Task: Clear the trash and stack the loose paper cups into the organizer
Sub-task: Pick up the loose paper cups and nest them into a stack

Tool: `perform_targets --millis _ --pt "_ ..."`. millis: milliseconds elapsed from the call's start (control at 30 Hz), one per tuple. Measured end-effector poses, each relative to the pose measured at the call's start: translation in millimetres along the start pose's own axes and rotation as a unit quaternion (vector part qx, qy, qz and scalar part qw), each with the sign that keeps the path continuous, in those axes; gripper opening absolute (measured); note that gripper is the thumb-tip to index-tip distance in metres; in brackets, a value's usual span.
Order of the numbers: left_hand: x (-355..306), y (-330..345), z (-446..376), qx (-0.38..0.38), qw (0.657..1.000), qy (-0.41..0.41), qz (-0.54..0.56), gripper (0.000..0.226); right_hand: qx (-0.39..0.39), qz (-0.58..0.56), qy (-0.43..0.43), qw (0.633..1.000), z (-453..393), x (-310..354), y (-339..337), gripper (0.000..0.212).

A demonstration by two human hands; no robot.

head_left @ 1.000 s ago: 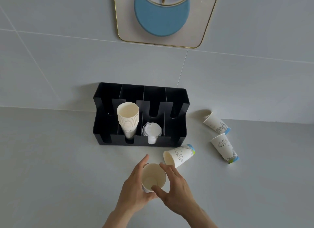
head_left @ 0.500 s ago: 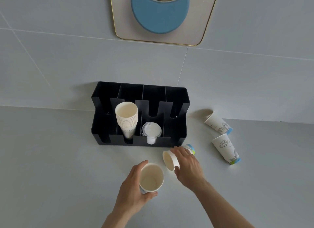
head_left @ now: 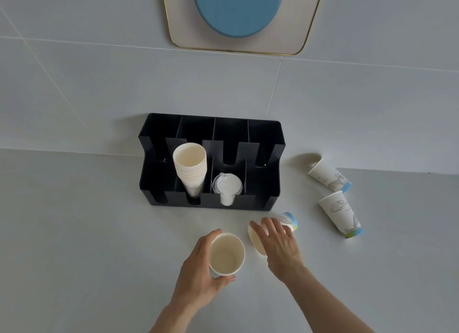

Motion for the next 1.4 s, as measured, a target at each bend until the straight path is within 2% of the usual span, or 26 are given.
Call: perform_targets --millis 133,267,333,433,500,533,633,767,833,900,1100,1267,1400 --pt "0 0 0 -0.002 1.0 0.0 0.001 0.106 -0.031 -0.012 0.02 0.999 6 -3 -1 0.08" --pt "1 0 -1 0.002 1.0 0.0 -0.002 0.107 -0.111 -0.172 0.067 0.977 16 -4 -28 0.081" --pt "1 0 0 0.003 1.0 0.001 0.001 0.107 -0.183 -0.308 0.086 0.93 23 -3 -52 0.081" --pt "1 0 0 0.001 1.0 0.003 0.013 0.105 -0.275 -0.462 0.077 0.839 34 3 -86 0.077" --pt "1 1 -1 -0.002 1.0 0.004 0.019 0.105 -0.287 -0.522 0.044 0.802 42 13 -102 0.075" --pt "2 1 -1 -0.002 1.0 0.005 0.02 0.105 -0.28 -0.538 0.029 0.795 46 20 -106 0.076" --pt "2 1 -3 0.001 1.0 0.011 0.02 0.102 -0.232 -0.544 0.004 0.806 53 42 -100 0.087" --pt "-1 2 -3 -0.005 1.0 0.015 0.023 0.095 -0.168 -0.469 -0.009 0.867 54 60 -78 0.098" --pt "-1 2 -4 -0.006 0.999 0.016 0.031 0.099 -0.137 -0.424 -0.021 0.895 54 65 -68 0.097" --pt "1 3 -3 -0.001 0.999 0.023 0.043 0.113 -0.115 -0.397 -0.036 0.91 54 67 -58 0.096" --pt "6 4 -1 0.005 0.998 0.023 0.055 0.122 -0.081 -0.365 -0.036 0.927 54 63 -38 0.092" --pt "5 10 -5 -0.007 0.999 0.026 0.047 0.107 -0.072 -0.384 -0.015 0.92 50 59 -30 0.087" --pt "-1 13 -9 -0.011 0.999 0.025 0.047 0.105 -0.069 -0.411 -0.013 0.909 46 43 -32 0.081"
Point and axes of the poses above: each hand's wrist, its own z-axis away from the middle knuckle, its own y-axis out of the palm, x = y × z, the point moved 2 cm from there along -z, towards the middle knuckle, and after that the axes turned 4 degrees about x, right-handed, at the moved point
